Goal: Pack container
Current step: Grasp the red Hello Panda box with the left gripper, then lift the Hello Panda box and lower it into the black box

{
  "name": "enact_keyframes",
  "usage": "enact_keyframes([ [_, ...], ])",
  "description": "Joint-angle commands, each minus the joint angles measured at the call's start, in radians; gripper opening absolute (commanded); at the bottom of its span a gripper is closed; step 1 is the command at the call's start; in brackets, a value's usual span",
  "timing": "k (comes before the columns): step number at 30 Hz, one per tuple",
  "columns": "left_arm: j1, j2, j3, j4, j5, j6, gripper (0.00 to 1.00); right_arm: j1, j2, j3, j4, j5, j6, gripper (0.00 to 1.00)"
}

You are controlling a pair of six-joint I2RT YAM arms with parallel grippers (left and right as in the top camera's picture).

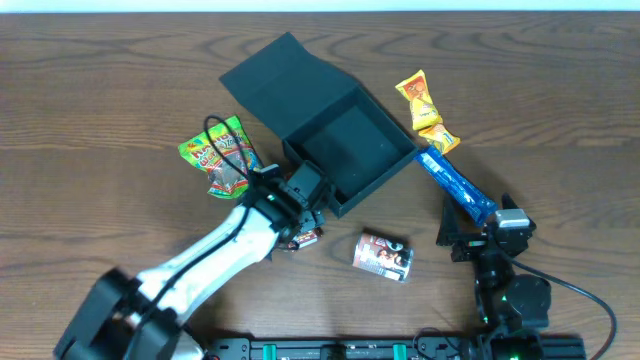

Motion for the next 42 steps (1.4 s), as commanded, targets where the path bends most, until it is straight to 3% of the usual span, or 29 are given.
enact_keyframes([
  [1, -0.002, 0.053, -0.003, 0.034, -0.040, -0.014, 0.95, -0.008, -0.003, -0.002, -0.006, 0.003, -0.015, 0.99],
  [19, -0.001, 0.182, -0.003, 0.128, -0.097, -0.012, 0.95, -0.008, -0.003, -0.002, -0.006, 0.003, -0.015, 0.99],
  [22, -0.002, 0.182, -0.003, 0.132, -0.098, -0.013, 1.00, -0.008, -0.003, -0.002, -0.006, 0.003, -0.015, 0.99],
  [23, -0.002, 0.182, -0.003, 0.132, -0.098, -0.013, 0.91, -0.008, -0.003, -0.002, -0.006, 0.003, -0.015, 0.99],
  [26, -0.002, 0.182, -0.003, 0.138, -0.098, -0.011, 0.76, -0.008, -0.003, -0.002, -0.006, 0.003, -0.015, 0.99],
  [30, -0.002, 0.182, -0.003, 0.138, -0.097, -0.011, 0.73, -0.008, -0.003, -0.002, -0.006, 0.003, -0.015, 0.99],
  [33, -0.001, 0.181, -0.002, 0.138, -0.098, -0.011, 0.62, -0.008, -0.003, -0.002, -0.006, 0.003, -0.015, 0.99],
  [37, -0.002, 0.175, 0.000, 0.133, -0.097, -0.003, 0.56, -0.008, -0.003, -0.002, -0.006, 0.003, -0.015, 0.99],
  [42, -0.002, 0.167, 0.003, 0.117, -0.097, -0.003, 0.54, -0.008, -0.003, -0.002, -0.006, 0.003, -0.015, 0.99],
])
